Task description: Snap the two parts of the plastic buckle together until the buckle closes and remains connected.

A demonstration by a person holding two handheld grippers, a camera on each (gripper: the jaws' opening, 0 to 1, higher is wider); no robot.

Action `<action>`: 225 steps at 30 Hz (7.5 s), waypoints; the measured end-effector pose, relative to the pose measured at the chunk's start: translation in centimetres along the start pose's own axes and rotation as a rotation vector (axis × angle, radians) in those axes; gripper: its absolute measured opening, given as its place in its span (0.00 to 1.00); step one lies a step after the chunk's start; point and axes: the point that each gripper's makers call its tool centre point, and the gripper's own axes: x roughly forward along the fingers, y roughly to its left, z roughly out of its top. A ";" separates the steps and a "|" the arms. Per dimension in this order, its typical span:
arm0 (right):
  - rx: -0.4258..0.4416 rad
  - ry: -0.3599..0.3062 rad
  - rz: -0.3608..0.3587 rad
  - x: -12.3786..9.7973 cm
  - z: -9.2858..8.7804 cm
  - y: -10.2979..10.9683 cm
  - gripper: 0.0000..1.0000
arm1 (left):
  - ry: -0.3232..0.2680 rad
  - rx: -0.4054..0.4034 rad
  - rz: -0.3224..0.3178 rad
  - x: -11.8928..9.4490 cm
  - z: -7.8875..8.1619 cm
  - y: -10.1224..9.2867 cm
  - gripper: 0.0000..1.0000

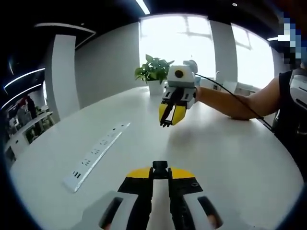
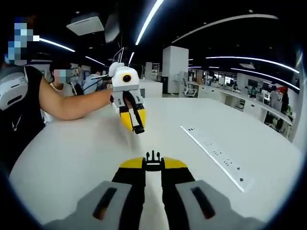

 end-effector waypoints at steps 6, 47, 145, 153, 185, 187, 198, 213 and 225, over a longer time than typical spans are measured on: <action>0.001 0.026 -0.005 0.1 -0.8 -0.3 0.10 | 0.012 0.004 0.007 0.0 -0.4 0.3 0.10; -0.004 0.056 0.001 0.4 -1.2 2.4 0.10 | -0.020 -0.003 -0.004 -0.4 0.1 -2.4 0.10; 0.007 0.049 -0.010 0.6 -1.5 7.5 0.11 | -0.002 -0.011 0.020 -1.6 -1.8 -6.8 0.10; 0.019 0.049 -0.013 0.4 -2.1 8.2 0.11 | -0.025 -0.005 0.022 -1.9 -1.5 -7.7 0.10; -0.009 0.062 -0.020 0.6 -1.8 10.7 0.11 | 0.007 0.042 0.026 -1.9 -1.9 -10.0 0.10; -0.010 0.062 -0.024 0.7 -1.8 10.6 0.11 | 0.006 0.040 0.023 -2.0 -1.8 -9.9 0.10; -0.010 0.054 -0.025 0.4 -1.6 11.3 0.11 | -0.006 0.041 0.024 -2.2 -1.5 -10.1 0.10; -0.010 0.044 -0.022 0.1 -1.4 12.0 0.11 | -0.010 0.042 0.024 -2.4 -1.4 -10.8 0.10; -0.013 0.041 -0.017 0.3 -1.1 12.2 0.11 | -0.005 0.026 0.024 -2.8 -2.1 -11.0 0.10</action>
